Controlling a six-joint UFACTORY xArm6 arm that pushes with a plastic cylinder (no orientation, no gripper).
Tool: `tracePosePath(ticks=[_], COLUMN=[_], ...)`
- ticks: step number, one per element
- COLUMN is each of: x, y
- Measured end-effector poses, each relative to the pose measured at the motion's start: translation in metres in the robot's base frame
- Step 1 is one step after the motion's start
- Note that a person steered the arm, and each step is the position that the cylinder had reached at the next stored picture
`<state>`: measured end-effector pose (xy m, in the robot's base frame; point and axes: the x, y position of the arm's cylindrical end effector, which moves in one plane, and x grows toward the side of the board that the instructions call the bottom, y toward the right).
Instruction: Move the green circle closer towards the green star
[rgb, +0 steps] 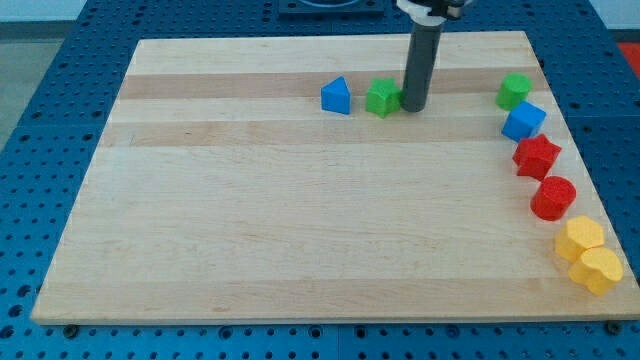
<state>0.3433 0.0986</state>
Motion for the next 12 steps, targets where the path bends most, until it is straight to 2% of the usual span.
tracePosePath(ticks=[3, 6, 8, 10, 12], x=[0.0, -0.041, -0.056, -0.043, -0.004], y=[-0.017, 0.038, 0.104, 0.163, 0.166])
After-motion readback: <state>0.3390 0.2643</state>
